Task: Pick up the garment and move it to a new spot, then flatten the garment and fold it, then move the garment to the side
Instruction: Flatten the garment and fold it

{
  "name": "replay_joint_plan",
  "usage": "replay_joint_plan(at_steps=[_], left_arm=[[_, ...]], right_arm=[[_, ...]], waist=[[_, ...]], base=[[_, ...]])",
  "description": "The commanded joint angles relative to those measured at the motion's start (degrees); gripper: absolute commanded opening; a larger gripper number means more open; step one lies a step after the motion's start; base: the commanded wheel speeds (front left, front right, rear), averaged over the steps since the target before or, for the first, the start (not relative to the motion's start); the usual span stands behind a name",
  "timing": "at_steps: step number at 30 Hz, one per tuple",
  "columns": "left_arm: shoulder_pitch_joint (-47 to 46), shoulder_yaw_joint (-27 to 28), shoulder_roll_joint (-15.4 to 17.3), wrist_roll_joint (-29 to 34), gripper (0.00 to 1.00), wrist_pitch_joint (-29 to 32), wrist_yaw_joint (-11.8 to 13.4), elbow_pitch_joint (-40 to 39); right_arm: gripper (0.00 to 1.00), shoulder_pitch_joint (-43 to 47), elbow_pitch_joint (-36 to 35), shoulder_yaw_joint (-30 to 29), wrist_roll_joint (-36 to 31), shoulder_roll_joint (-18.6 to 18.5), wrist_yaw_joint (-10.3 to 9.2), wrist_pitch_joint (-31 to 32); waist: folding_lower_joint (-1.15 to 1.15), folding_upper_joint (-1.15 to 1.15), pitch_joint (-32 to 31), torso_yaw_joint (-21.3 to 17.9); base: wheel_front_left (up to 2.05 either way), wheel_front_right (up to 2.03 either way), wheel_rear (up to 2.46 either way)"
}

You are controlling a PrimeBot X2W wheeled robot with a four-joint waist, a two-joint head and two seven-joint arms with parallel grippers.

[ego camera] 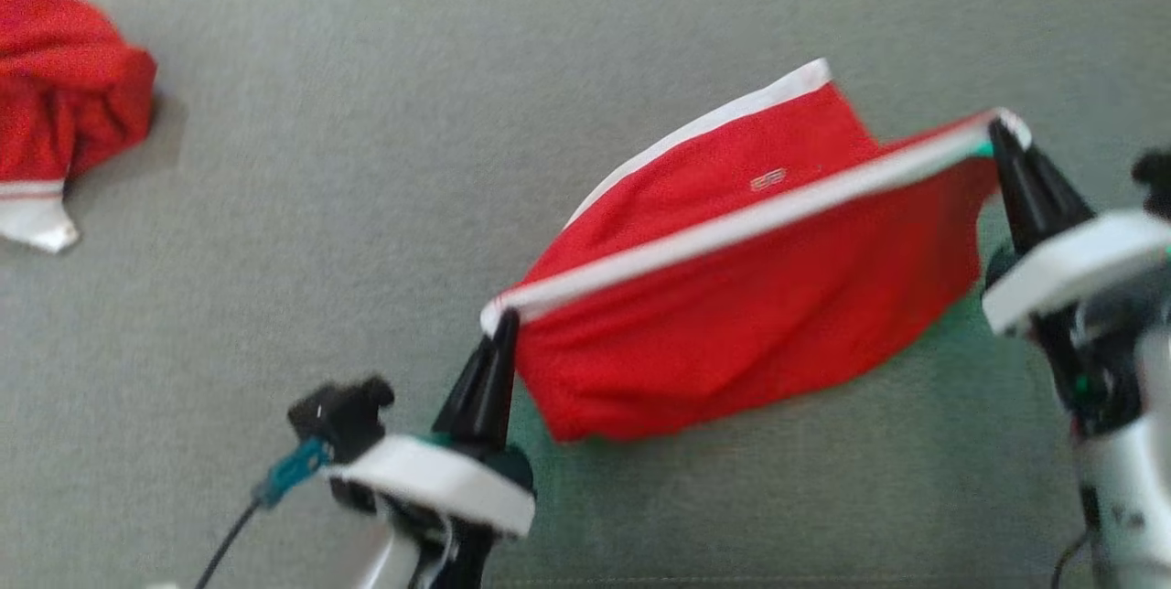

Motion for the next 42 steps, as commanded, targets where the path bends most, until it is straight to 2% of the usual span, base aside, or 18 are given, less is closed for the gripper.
replay_joint_plan(at_steps=[1, 8, 15, 16, 17, 18, 19, 20, 21, 22, 26, 31, 37, 42], left_arm=[[-2.4, 1.6, -0.4, -0.4, 0.00, -0.3, -0.1, -0.4], [-9.0, 0.4, -1.6, -2.1, 0.00, -0.8, 0.1, 5.5], [-11.2, -1.2, -1.9, -3.3, 0.00, -1.3, 0.5, 8.3], [-11.4, -1.5, -1.9, -3.4, 0.00, -1.4, 0.5, 8.5], [-11.5, -1.8, -1.9, -3.5, 0.00, -1.4, 0.7, 8.7], [-11.7, -2.1, -2.0, -3.5, 0.00, -1.3, 0.8, 8.8], [-11.8, -2.4, -2.0, -3.5, 0.09, -1.3, 1.1, 8.9], [-11.8, -2.6, -2.0, -3.5, 0.45, -1.1, 1.4, 8.9], [-11.8, -2.8, -2.0, -3.6, 0.95, -0.9, 1.6, 8.9], [-11.7, -2.9, -2.0, -3.6, 1.00, -0.8, 2.0, 8.7], [-11.1, -3.1, -1.6, -3.5, 1.00, -0.5, 2.5, 7.6], [-8.7, -3.0, 1.1, -2.8, 1.00, 0.0, 3.6, 4.7], [-4.3, -2.3, 5.3, -2.0, 1.00, 1.5, 6.3, 1.3], [-1.8, -1.0, 8.2, -0.3, 1.00, 0.4, 8.7, -1.6]], right_arm=[[0.00, -3.4, -0.5, 1.6, 0.2, -1.7, 0.43, 0.5], [0.00, -14.8, 10.0, 8.5, 2.3, -5.4, 0.43, 1.5], [0.00, -22.1, 19.8, 12.9, 4.3, -6.7, 0.43, 1.9], [0.17, -22.8, 21.0, 13.2, 4.5, -6.9, 0.43, 1.8], [0.44, -23.4, 22.2, 13.5, 4.7, -6.9, 0.43, 1.4], [0.90, -24.0, 23.2, 13.8, 4.9, -7.0, 0.43, 1.0], [1.00, -24.4, 24.2, 14.0, 5.2, -6.9, 0.43, 0.5], [1.00, -24.8, 25.0, 14.2, 5.5, -6.7, 0.43, 0.1], [1.00, -25.2, 25.8, 14.6, 5.7, -6.6, 0.43, -0.3], [1.00, -25.5, 26.4, 15.1, 5.9, -6.6, 0.43, -0.8], [1.00, -25.8, 27.8, 16.3, 7.0, -6.8, 0.43, -2.1], [1.00, -25.1, 29.2, 18.2, 8.8, -8.0, 0.43, -3.4], [1.00, -21.9, 30.4, 19.6, 10.6, -10.6, 0.43, -4.2], [1.00, -17.8, 31.4, 20.0, 12.6, -12.5, 0.43, -4.1]], waist=[[-0.02, 0.00, 3.6, 3.2], [-0.02, 0.00, 6.6, 5.7], [-0.02, 0.00, 7.3, 7.1], [-0.02, 0.00, 7.4, 7.2], [-0.02, 0.00, 7.4, 7.3], [-0.02, 0.00, 7.4, 7.4], [-0.02, 0.00, 7.3, 7.4], [-0.02, 0.00, 7.2, 7.3], [-0.02, 0.00, 7.1, 7.2], [-0.02, 0.00, 6.9, 7.0], [-0.02, 0.00, 5.8, 6.5], [-0.02, 0.00, 3.0, 5.6], [-0.02, 0.00, -1.5, 5.5], [-0.02, 0.00, -4.8, 6.7]], base=[[0.00, 0.00, 0.00], [0.00, 0.00, 0.00], [0.00, 0.00, 0.00], [0.00, 0.00, 0.00], [0.00, 0.00, 0.00], [0.00, 0.00, 0.00], [0.00, 0.00, 0.00], [0.00, 0.00, 0.00], [0.00, 0.00, 0.00], [0.00, 0.00, 0.00], [0.00, 0.00, 0.00], [0.00, 0.00, 0.00], [0.00, 0.00, 0.00], [0.00, 0.00, 0.00]])
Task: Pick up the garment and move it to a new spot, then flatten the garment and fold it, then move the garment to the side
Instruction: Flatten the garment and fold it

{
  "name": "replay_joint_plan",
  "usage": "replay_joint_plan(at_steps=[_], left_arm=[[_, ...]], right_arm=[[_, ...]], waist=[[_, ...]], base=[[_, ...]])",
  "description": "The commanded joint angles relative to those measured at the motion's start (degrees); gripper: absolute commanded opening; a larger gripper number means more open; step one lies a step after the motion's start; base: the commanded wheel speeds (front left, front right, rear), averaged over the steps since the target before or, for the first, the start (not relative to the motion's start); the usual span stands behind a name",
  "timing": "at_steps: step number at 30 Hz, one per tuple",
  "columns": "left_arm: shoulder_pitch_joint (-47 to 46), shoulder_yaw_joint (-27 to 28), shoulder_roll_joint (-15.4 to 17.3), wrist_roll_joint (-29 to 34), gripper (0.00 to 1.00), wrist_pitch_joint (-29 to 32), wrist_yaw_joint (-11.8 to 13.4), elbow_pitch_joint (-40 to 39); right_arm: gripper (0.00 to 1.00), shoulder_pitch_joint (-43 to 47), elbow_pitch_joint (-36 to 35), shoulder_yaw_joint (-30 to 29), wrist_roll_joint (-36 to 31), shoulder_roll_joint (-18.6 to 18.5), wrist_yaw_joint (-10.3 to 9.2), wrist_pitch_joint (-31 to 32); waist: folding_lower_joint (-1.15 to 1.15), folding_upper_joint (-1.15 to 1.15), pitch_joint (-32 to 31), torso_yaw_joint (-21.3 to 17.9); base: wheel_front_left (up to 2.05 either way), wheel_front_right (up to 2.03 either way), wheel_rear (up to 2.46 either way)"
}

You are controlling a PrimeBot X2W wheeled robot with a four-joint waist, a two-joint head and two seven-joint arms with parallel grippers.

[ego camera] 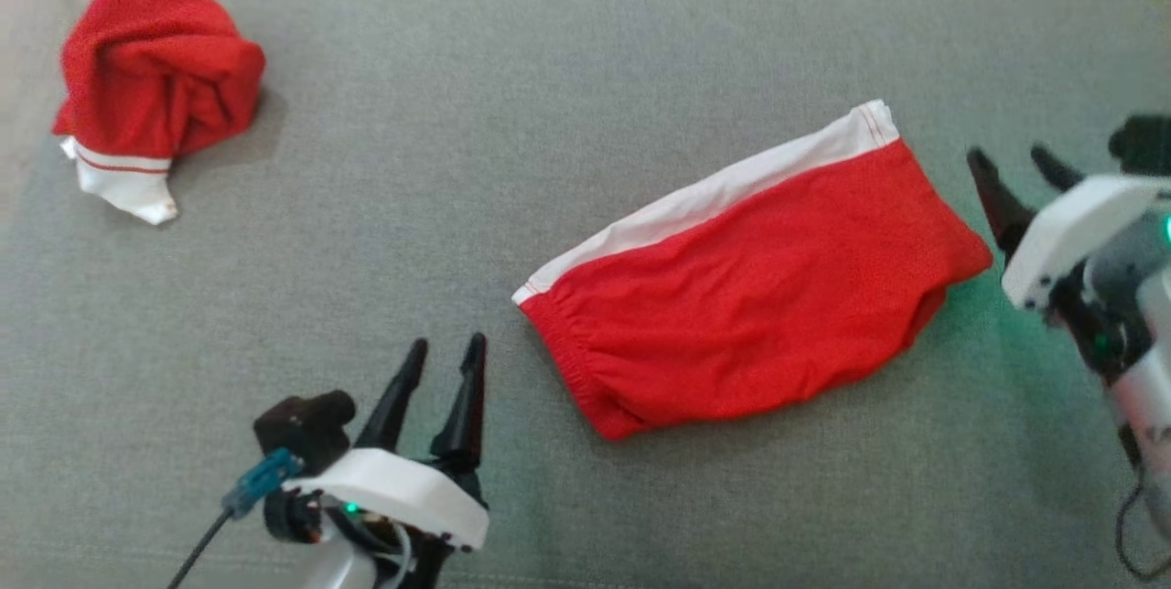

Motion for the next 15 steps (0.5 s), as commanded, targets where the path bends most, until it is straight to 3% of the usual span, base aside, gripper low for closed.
replay_joint_plan(at_steps=[1, 10, 15], left_arm=[[-0.8, 2.7, 1.5, 1.0, 1.00, -0.9, 0.7, -2.3], [0.1, 5.2, 5.1, 7.0, 1.00, -7.3, 4.8, -3.5], [-0.1, 5.9, 5.5, 8.5, 1.00, -9.3, 6.2, -3.1]], right_arm=[[1.00, 0.8, -1.0, 0.7, 1.0, -1.1, 0.43, -0.4], [1.00, 4.5, 4.2, 0.7, 0.9, -0.6, 0.43, -0.8], [1.00, 3.5, 8.3, 0.2, -0.5, 0.1, 0.43, -1.5]], waist=[[0.01, 0.00, -1.8, 1.1], [0.01, 0.00, -2.9, 4.0], [0.01, 0.00, -1.5, 5.5]], base=[[0.00, 0.00, 0.00], [0.00, 0.00, 0.00], [0.00, 0.00, 0.00]])
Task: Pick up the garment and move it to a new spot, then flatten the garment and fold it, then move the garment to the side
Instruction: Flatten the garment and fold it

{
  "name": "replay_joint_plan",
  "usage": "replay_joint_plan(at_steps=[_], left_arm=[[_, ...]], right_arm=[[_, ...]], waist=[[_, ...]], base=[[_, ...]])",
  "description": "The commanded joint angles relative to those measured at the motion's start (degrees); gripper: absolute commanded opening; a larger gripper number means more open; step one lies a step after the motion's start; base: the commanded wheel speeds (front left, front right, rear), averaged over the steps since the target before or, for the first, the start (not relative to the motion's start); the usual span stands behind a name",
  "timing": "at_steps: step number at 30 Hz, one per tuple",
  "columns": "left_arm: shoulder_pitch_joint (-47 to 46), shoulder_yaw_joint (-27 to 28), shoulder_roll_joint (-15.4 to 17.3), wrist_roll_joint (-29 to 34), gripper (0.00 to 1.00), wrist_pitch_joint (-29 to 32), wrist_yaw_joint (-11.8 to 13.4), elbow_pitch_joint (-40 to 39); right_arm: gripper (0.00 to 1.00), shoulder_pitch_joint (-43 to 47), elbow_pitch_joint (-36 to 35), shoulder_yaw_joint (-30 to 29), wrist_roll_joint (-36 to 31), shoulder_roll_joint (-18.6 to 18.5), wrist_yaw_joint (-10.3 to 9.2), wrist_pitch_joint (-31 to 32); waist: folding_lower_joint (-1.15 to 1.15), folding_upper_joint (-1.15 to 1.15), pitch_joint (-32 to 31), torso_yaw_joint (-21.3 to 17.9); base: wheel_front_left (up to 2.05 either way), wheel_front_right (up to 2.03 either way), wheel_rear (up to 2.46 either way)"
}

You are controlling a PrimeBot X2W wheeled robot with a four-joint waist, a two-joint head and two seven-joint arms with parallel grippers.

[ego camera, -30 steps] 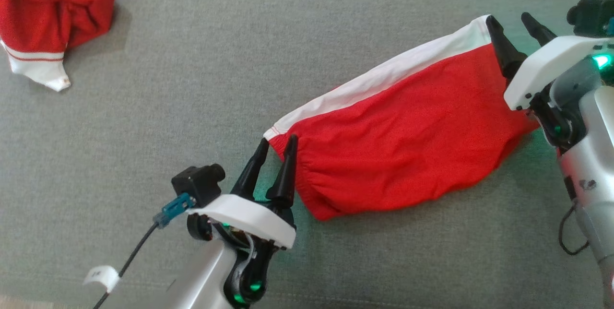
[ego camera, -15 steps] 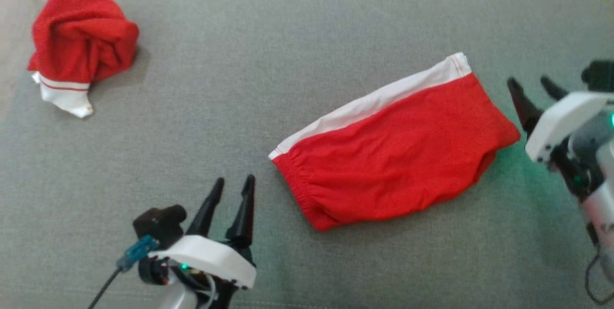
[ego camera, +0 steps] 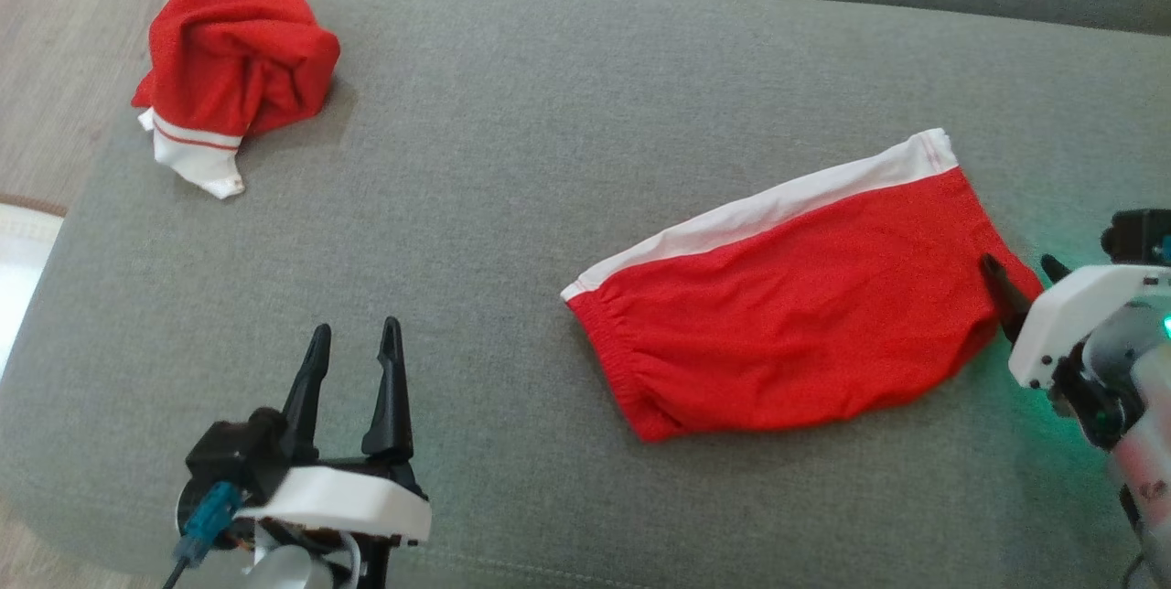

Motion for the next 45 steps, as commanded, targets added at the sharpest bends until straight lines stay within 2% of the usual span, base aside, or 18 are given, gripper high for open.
replay_joint_plan(at_steps=[1, 7, 8, 10, 11, 12, 13, 20, 25, 32, 36, 40, 45], left_arm=[[-2.0, 2.4, 0.9, 0.3, 1.00, -0.8, 0.4, -1.5], [-2.1, 2.4, 0.4, -0.2, 1.00, -1.2, 0.3, -1.4], [-2.2, 2.4, 0.4, -0.2, 1.00, -1.3, 0.3, -1.3], [-2.2, 2.6, 0.4, -0.3, 1.00, -1.5, 0.3, -1.3], [-2.2, 2.6, 0.4, -0.3, 1.00, -1.5, 0.3, -1.3], [-2.2, 2.6, 0.4, -0.4, 1.00, -1.5, 0.3, -1.3], [-2.2, 2.6, 0.3, -0.4, 1.00, -1.5, 0.3, -1.3], [-2.4, 2.2, 0.3, -0.5, 1.00, -1.7, 0.2, -2.0], [-1.8, 2.1, 0.4, -0.4, 1.00, -1.9, 0.3, -2.4], [-0.2, 2.5, 0.4, -1.0, 1.00, -2.4, 0.8, -2.5], [0.0, 2.5, 0.5, -1.0, 1.00, -2.4, 0.9, -2.8], [-0.4, 2.5, 0.9, -0.8, 1.00, -2.2, 1.0, -2.9], [-0.8, 2.0, 1.2, -0.6, 1.00, -1.9, 0.9, -2.8]], right_arm=[[1.00, -1.7, 0.1, 0.2, -1.1, -0.4, 0.43, -1.0], [1.00, -3.0, 3.9, 0.9, -1.7, 1.6, 0.43, 0.2], [0.98, -3.1, 4.2, 1.3, -1.6, 1.9, 0.43, 0.9], [0.41, -3.2, 4.3, 2.4, -1.5, 2.2, 0.43, 1.8], [0.41, -3.2, 4.3, 2.4, -1.5, 2.2, 0.43, 1.8], [0.23, -3.3, 4.2, 2.8, -1.4, 2.4, 0.43, 2.1], [0.00, -3.5, 4.1, 3.3, -1.4, 2.5, 0.43, 2.2], [0.00, -5.6, 2.9, 4.4, -2.5, 3.4, 0.43, -1.2], [0.00, -5.1, 2.0, 3.0, -3.1, 4.6, 0.43, -4.0], [0.00, -1.2, 0.8, -3.5, -6.0, 7.6, 0.43, -7.5], [0.00, 2.1, -1.4, -8.3, -8.7, 9.8, 0.43, -9.2], [0.00, 5.4, -4.6, -12.8, -12.5, 12.1, 0.43, -9.7], [0.00, 8.6, -9.0, -17.6, -16.4, 15.2, 0.43, -8.5]], waist=[[0.00, 0.00, 0.8, 0.8], [0.00, 0.00, 1.4, 1.4], [0.00, 0.00, 1.5, 1.4], [0.00, 0.00, 1.4, 1.2], [0.00, 0.00, 1.4, 1.2], [0.00, 0.00, 1.4, 0.9], [0.00, 0.00, 1.3, 0.6], [0.00, 0.00, 0.0, -3.7], [0.00, 0.00, -1.6, -8.5], [0.00, 0.00, -3.2, -16.4], [0.00, 0.00, -2.7, -19.5], [0.00, 0.00, -2.0, -21.2], [0.00, 0.00, -1.9, -21.2]], base=[[0.00, 0.00, 0.00], [0.00, 0.00, 0.00], [0.00, 0.00, 0.00], [0.00, 0.00, 0.00], [0.00, 0.00, 0.00], [0.00, 0.00, 0.00], [0.00, 0.00, 0.00], [0.00, 0.00, 0.00], [0.00, 0.00, 0.00], [0.00, 0.00, 0.00], [0.00, 0.00, 0.00], [0.00, 0.00, 0.00], [0.00, 0.00, 0.00]])
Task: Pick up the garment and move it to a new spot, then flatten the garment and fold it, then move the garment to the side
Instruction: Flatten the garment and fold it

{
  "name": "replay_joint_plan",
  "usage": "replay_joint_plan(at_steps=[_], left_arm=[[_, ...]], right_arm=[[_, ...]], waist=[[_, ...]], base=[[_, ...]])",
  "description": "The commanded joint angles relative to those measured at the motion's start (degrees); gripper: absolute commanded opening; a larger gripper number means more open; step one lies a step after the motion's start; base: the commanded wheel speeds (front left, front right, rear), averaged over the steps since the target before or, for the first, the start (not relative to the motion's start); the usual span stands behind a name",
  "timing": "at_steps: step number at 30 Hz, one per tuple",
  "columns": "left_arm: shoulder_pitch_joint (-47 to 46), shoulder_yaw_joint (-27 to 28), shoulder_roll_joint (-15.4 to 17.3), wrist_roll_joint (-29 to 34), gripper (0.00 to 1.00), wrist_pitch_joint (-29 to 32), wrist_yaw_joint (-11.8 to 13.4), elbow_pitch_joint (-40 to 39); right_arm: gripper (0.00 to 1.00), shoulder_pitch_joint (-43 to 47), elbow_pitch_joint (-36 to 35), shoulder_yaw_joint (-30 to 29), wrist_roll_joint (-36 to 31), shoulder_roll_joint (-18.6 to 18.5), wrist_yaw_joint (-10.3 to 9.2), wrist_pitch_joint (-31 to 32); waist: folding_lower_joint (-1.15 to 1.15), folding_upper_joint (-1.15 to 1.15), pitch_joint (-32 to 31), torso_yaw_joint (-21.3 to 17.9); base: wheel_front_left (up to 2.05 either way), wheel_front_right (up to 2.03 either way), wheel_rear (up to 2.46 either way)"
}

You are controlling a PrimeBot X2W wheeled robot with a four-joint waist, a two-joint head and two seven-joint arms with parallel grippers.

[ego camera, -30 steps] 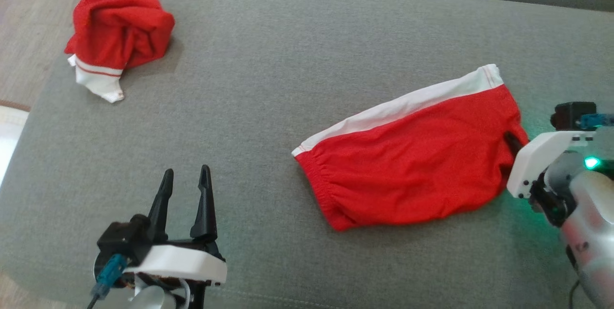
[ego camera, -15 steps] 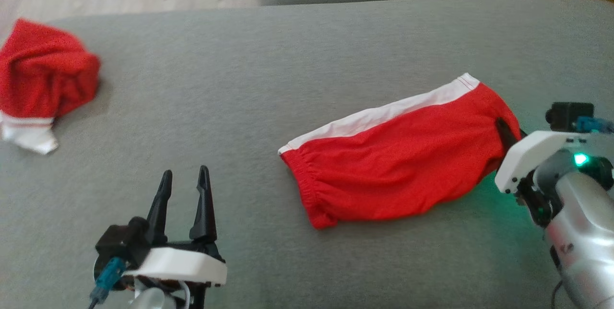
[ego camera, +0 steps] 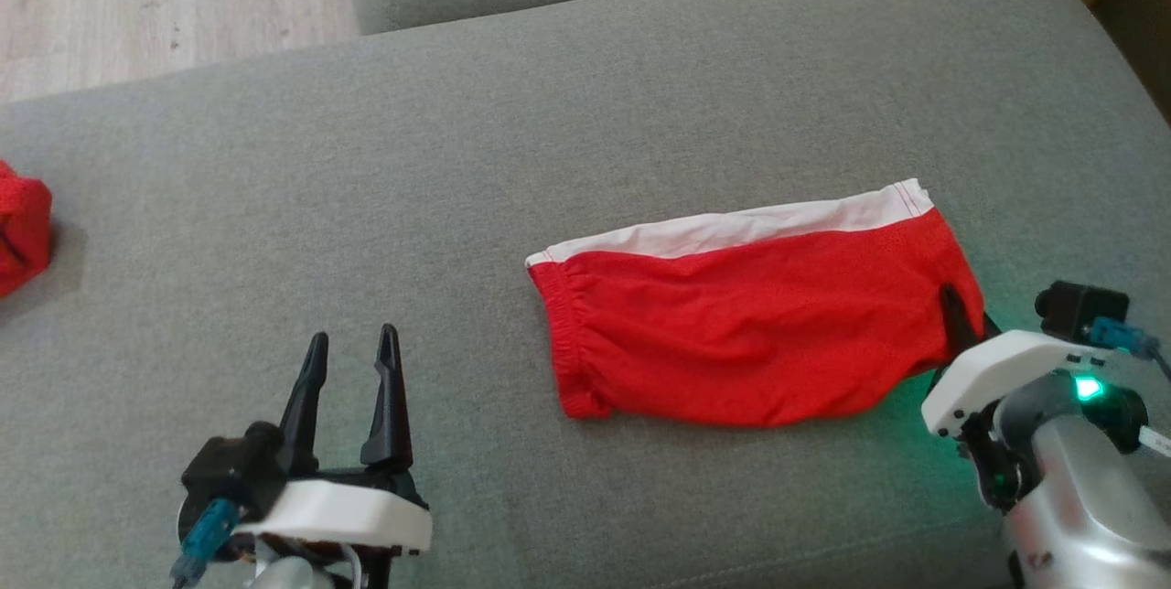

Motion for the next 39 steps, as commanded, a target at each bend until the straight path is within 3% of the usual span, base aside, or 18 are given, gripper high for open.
replay_joint_plan(at_steps=[1, 5, 11, 17, 25, 33, 35, 36, 39], left_arm=[[-2.3, 1.9, 1.3, 0.2, 1.00, 0.1, 0.3, -1.7], [-2.1, 1.6, 1.3, 0.2, 1.00, 0.2, 0.4, -1.4], [-1.5, 1.3, 1.1, -0.1, 1.00, 0.1, 0.4, -1.0], [-0.8, 0.8, 0.8, -0.3, 1.00, 0.2, 0.4, -0.9], [-0.3, 1.0, 1.0, -0.6, 1.00, 0.0, 0.8, -1.3], [-0.2, 1.2, 0.9, -1.0, 1.00, -0.4, 0.8, -1.1], [-0.1, 1.3, 0.9, -1.0, 1.00, -0.5, 0.8, -1.1], [-0.1, 1.3, 0.9, -1.0, 1.00, -0.6, 0.9, -1.1], [-0.1, 1.3, 0.8, -1.0, 1.00, -0.7, 0.9, -1.0]], right_arm=[[0.00, -0.5, -3.6, -0.1, -1.2, 0.8, 0.43, 0.3], [0.00, 0.4, -8.8, -1.6, -3.9, 2.9, 0.43, 1.7], [0.00, 0.9, -16.9, 2.0, -5.4, 5.1, 0.43, 5.0], [0.00, 1.2, -22.2, 11.7, -2.4, 6.0, 0.43, 9.0], [0.00, 1.2, -19.8, 24.5, 3.2, 6.1, 0.43, 11.0], [0.02, 0.7, -15.2, 28.5, 3.3, 6.1, 0.43, 9.8], [0.82, 0.6, -14.7, 29.1, 3.2, 6.1, 0.43, 9.6], [1.00, 0.5, -14.6, 29.4, 3.2, 6.1, 0.43, 9.4], [1.00, 0.8, -15.1, 30.2, 3.3, 6.1, 0.43, 8.6]], waist=[[0.00, 0.00, -0.2, 0.6], [0.00, 0.00, -1.2, 2.1], [0.00, 0.00, -2.8, 5.1], [0.00, 0.00, -4.2, 9.0], [0.00, 0.00, -3.8, 13.0], [0.00, 0.00, -3.2, 13.9], [0.00, 0.00, -3.2, 13.8], [0.00, 0.00, -3.2, 13.6], [0.00, 0.00, -3.2, 13.1]], base=[[0.00, 0.00, 0.00], [0.00, 0.00, 0.00], [0.00, 0.00, 0.00], [0.00, 0.00, 0.00], [0.00, 0.00, 0.00], [0.00, 0.00, 0.00], [0.00, 0.00, 0.00], [0.00, 0.00, 0.00], [0.00, 0.00, 0.00]])
